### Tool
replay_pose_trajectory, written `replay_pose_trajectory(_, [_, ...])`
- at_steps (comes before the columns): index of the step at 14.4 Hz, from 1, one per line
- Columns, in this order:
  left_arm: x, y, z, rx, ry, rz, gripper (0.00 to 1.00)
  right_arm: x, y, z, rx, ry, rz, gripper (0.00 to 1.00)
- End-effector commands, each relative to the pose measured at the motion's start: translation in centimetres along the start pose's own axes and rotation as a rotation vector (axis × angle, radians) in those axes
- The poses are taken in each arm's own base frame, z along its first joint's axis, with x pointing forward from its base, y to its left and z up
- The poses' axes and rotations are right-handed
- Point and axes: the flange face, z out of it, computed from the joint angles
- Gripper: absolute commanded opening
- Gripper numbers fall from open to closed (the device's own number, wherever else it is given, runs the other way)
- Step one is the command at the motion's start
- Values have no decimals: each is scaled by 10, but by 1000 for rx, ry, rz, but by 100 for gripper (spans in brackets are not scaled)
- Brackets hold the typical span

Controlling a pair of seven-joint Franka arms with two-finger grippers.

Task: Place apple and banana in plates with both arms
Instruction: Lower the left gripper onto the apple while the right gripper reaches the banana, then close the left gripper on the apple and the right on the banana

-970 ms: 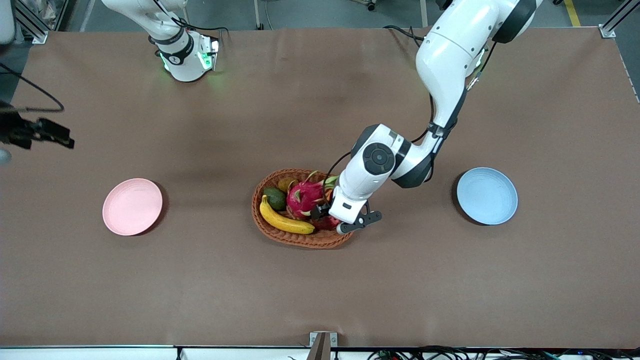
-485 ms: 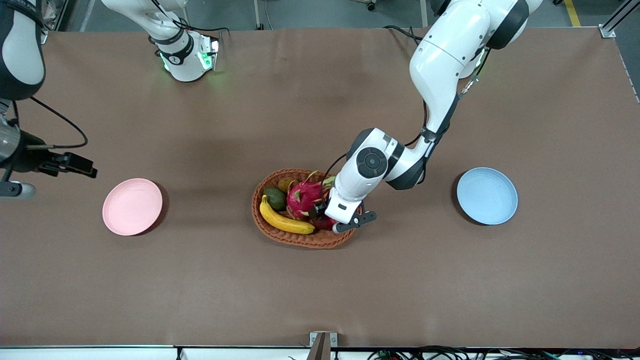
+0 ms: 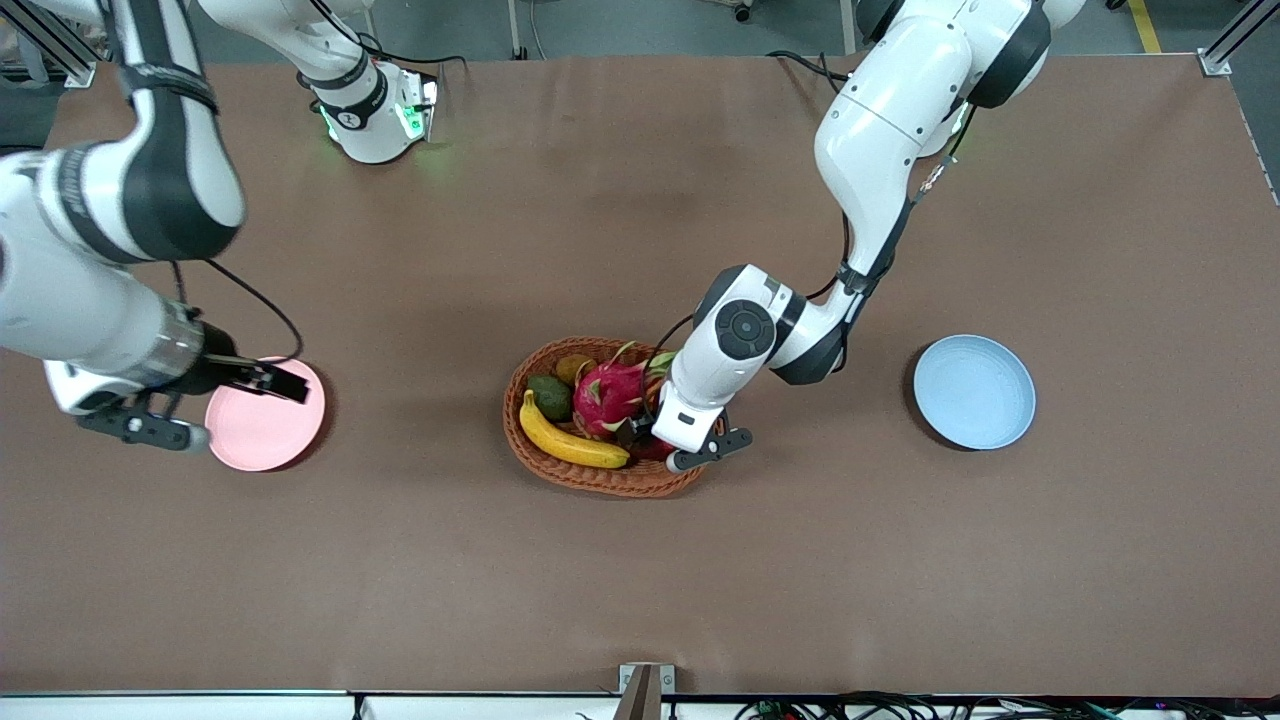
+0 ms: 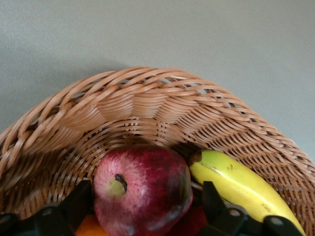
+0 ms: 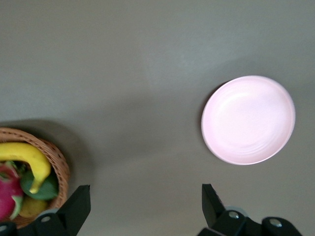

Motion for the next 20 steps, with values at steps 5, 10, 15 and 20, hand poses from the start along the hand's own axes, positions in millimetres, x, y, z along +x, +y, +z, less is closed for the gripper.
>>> replay_pose_trajectory(5, [-6,6,7,-7,1,-47,43,-34,-89,90,35,29,252,100])
replay_pose_trajectory(10, [-3,16,-22,-5,2,-43,39,-53,-130,156,69,-10,262,100])
replay_pose_trajectory(15, [15,22,-84,28,12,-42,39,-73,-164,190,80,-17,228,80])
replay_pose_trajectory(20, [65,-14,-172,108,2,-62,39,-84,-182,198,94,3,238,65])
